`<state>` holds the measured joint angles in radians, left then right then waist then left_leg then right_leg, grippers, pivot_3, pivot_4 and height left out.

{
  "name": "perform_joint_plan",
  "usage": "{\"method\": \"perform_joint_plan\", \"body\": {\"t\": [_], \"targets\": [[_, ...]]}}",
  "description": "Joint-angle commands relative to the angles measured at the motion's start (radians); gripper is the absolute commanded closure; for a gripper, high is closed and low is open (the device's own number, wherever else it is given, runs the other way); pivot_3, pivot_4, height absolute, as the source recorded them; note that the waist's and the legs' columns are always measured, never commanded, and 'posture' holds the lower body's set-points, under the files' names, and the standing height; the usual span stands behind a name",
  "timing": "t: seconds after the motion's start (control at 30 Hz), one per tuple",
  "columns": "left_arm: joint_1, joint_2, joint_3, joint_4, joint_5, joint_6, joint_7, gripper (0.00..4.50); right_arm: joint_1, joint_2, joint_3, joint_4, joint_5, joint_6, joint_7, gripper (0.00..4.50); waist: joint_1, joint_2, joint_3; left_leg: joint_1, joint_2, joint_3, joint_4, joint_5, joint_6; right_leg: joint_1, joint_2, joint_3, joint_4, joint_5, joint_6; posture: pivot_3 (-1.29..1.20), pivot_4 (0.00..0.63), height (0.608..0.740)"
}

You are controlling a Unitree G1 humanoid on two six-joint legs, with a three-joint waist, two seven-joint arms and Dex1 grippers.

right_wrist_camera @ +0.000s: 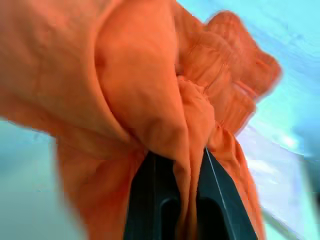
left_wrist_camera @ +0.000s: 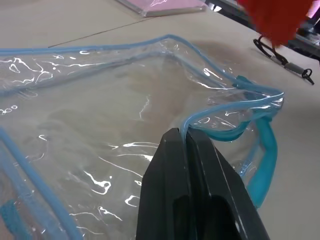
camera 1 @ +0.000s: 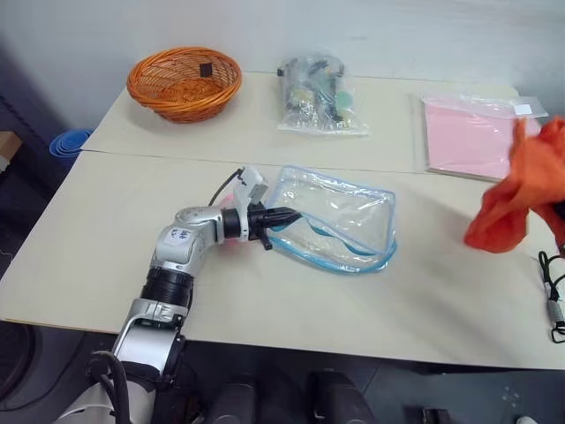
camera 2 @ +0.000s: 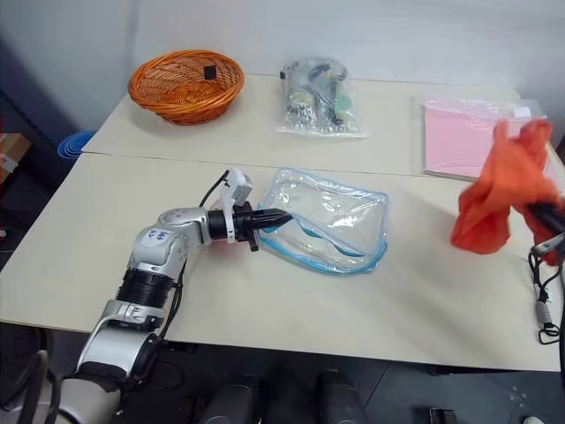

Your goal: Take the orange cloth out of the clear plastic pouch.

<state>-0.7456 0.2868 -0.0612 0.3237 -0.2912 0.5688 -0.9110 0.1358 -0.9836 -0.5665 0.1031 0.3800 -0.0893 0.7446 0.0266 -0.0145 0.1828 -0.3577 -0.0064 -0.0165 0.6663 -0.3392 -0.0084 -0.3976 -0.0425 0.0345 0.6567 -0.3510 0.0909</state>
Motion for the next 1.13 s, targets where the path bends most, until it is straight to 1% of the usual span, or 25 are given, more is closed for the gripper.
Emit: {"method": "perform_joint_plan", "body": {"t": [0.03,0.07,0.1,0.17,0.23,0.27,0.3,0.33,0.37,0.47,0.57,0.67,0.73,0.8,0.87,0.9,0.97,1.03,1.13], "targets": [[-0.002,0.003,-0.016,-0.042,-0.005,-0.027,-0.014,4.50,0.051,0.031,0.080,0.159,-0.114,-0.161,0.088,4.45,0.000,0.000,0.000,0.000,0.000,0.000,0.000,0.000,0.000,0.000,0.000,0.000,0.000,0.000,0.000,0.00,0.150,0.740],[-0.001,0.005,-0.022,-0.044,-0.001,-0.037,-0.019,4.50,0.068,0.041,0.087,0.191,-0.124,-0.196,0.101,3.96,-0.001,0.000,0.000,-0.001,0.000,0.000,0.000,0.000,0.000,0.000,0.000,0.000,0.000,0.000,0.000,0.00,0.150,0.740],[-0.001,0.007,-0.026,-0.045,0.002,-0.044,-0.023,4.50,0.082,0.049,0.088,0.210,-0.125,-0.212,0.113,3.75,-0.003,0.000,0.000,0.000,0.000,0.000,0.000,0.000,0.000,0.000,0.000,0.000,0.000,0.000,0.000,0.00,0.150,0.740],[0.003,0.019,-0.035,-0.050,0.001,-0.056,-0.043,4.50,0.108,0.061,0.079,0.231,-0.125,-0.239,0.126,3.13,-0.006,0.001,-0.001,0.000,0.000,0.002,0.000,0.000,0.000,0.000,0.000,0.001,-0.001,0.000,0.000,0.00,0.150,0.740],[0.015,0.037,-0.032,-0.067,-0.013,-0.062,-0.072,4.00,0.166,0.066,0.047,0.210,-0.087,-0.243,0.172,2.46,-0.013,0.001,-0.001,0.001,0.000,0.002,0.001,0.000,-0.001,0.000,0.000,0.002,0.000,0.000,0.000,0.00,0.150,0.740],[0.024,0.048,-0.025,-0.082,-0.024,-0.073,-0.091,3.77,0.201,0.075,0.019,0.176,-0.036,-0.232,0.212,2.11,-0.016,0.001,-0.001,0.002,0.000,0.002,0.000,0.001,-0.002,0.001,0.000,0.002,0.000,0.000,0.000,0.00,0.150,0.740],[0.034,0.064,-0.021,-0.099,-0.036,-0.078,-0.120,3.48,0.229,0.099,-0.021,0.120,0.059,-0.179,0.250,1.74,-0.019,0.001,-0.001,0.003,0.000,0.002,-0.001,0.001,-0.002,0.002,0.001,0.002,0.000,0.000,0.000,0.00,0.150,0.740],[0.045,0.086,-0.019,-0.117,-0.042,-0.085,-0.148,3.13,0.244,0.131,-0.072,0.054,0.177,-0.086,0.247,1.36,-0.023,0.001,0.000,0.004,0.001,0.002,-0.001,0.001,-0.003,0.002,0.001,0.002,0.001,0.000,0.000,0.00,0.150,0.740],[0.056,0.113,-0.013,-0.131,-0.047,-0.089,-0.174,2.83,0.278,0.144,-0.117,-0.006,0.251,0.013,0.236,1.02,-0.031,0.001,-0.001,0.005,0.001,0.001,-0.002,0.002,-0.003,0.003,0.002,0.002,0.001,0.000,0.000,0.00,0.150,0.740],[0.089,0.188,0.027,-0.144,-0.064,-0.154,-0.235,1.88,0.390,0.172,-0.189,-0.171,0.343,0.060,0.339,0.00,-0.032,0.003,-0.002,0.006,0.002,0.001,-0.002,0.001,-0.004,0.004,0.002,0.002,0.001,0.000,0.000,0.00,0.150,0.740],[0.175,0.279,0.078,-0.164,-0.097,-0.257,-0.351,0.92,0.452,0.172,-0.208,-0.365,0.465,0.196,0.362,0.00,-0.037,0.004,-0.002,0.006,0.003,0.000,-0.003,0.001,-0.004,0.004,0.002,0.002,0.001,0.000,-0.001,0.00,0.150,0.740],[0.291,0.377,0.118,-0.171,-0.101,-0.387,-0.466,0.02,0.428,0.166,-0.134,-0.456,0.377,0.127,0.423,0.00,-0.045,0.004,-0.002,0.006,0.003,0.000,-0.003,0.001,-0.004,0.005,0.001,0.002,0.000,0.000,-0.001,0.00,0.150,0.740],[0.389,0.454,0.145,-0.178,-0.068,-0.510,-0.511,0.02,0.362,0.179,-0.057,-0.474,0.323,0.094,0.423,0.00,-0.048,0.004,-0.002,0.006,0.003,-0.001,-0.003,0.000,-0.004,0.005,0.000,0.001,-0.002,-0.001,-0.001,0.00,0.150,0.740],[0.482,0.498,0.204,-0.186,-0.079,-0.553,-0.495,0.02,0.313,0.187,0.020,-0.465,0.268,0.068,0.433,0.00,-0.050,0.004,-0.002,0.005,0.002,-0.002,-0.003,-0.001,-0.002,0.005,-0.001,0.001,-0.003,-0.001,-0.001,0.00,0.150,0.740],[0.558,0.504,0.258,-0.188,-0.083,-0.610,-0.455,0.02,0.285,0.197,0.069,-0.439,0.225,0.044,0.445,0.00,-0.048,0.004,-0.002,0.005,0.002,-0.002,-0.003,-0.003,0.002,0.005,-0.002,0.001,-0.003,-0.001,-0.001,0.00,0.150,0.740],[0.601,0.508,0.287,-0.181,-0.084,-0.646,-0.449,0.02,0.268,0.207,0.095,-0.416,0.196,0.014,0.453,0.00,-0.042,0.004,-0.002,0.005,0.002,-0.002,-0.003,-0.004,0.004,0.005,-0.002,0.000,-0.003,-0.001,-0.001,0.00,0.150,0.740],[0.661,0.503,0.334,-0.180,-0.064,-0.690,-0.386,0.02,0.261,0.224,0.131,-0.369,0.138,-0.059,0.479,0.00,-0.032,0.004,-0.002,0.004,0.002,-0.002,-0.003,-0.005,0.006,0.004,-0.003,-0.001,-0.005,-0.001,-0.002,0.00,0.150,0.740],[0.692,0.492,0.363,-0.180,-0.061,-0.712,-0.331,0.02,0.262,0.240,0.148,-0.333,0.103,-0.115,0.492,0.00,-0.022,0.004,-0.002,0.004,0.001,-0.002,-0.003,-0.006,0.007,0.005,-0.004,-0.001,-0.005,-0.001,-0.002,0.00,0.150,0.740],[0.728,0.473,0.379,-0.219,-0.070,-0.728,-0.278,0.02,0.241,0.280,0.146,-0.298,0.102,-0.125,0.442,0.00,-0.016,0.004,-0.002,0.004,0.001,-0.002,-0.003,-0.006,0.008,0.005,-0.004,-0.001,-0.005,-0.001,-0.002,0.00,0.150,0.740]]}}
